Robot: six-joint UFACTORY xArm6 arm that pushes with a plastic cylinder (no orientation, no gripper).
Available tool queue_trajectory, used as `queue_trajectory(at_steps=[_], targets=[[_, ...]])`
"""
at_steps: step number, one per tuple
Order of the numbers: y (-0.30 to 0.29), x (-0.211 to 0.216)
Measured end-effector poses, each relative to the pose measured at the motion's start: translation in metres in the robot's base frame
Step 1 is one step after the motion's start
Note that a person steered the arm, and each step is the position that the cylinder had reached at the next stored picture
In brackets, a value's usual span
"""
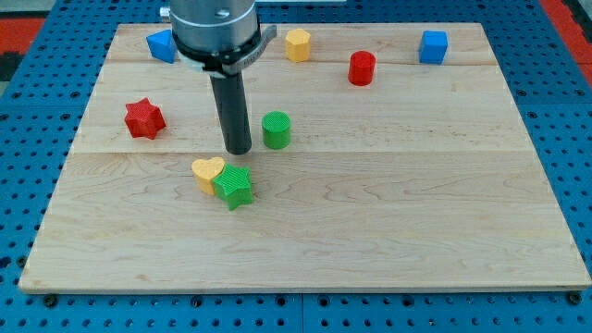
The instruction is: Move the green circle diagonally bottom right to the red circle
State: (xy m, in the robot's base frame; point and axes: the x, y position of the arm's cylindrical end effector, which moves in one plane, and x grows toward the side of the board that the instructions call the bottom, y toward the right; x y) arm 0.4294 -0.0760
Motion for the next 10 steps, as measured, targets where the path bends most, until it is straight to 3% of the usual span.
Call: queue_trajectory(at_steps=[3, 6, 10], targets=[[0.049, -0.028], [0.211, -0.039], [0.203, 0.002]])
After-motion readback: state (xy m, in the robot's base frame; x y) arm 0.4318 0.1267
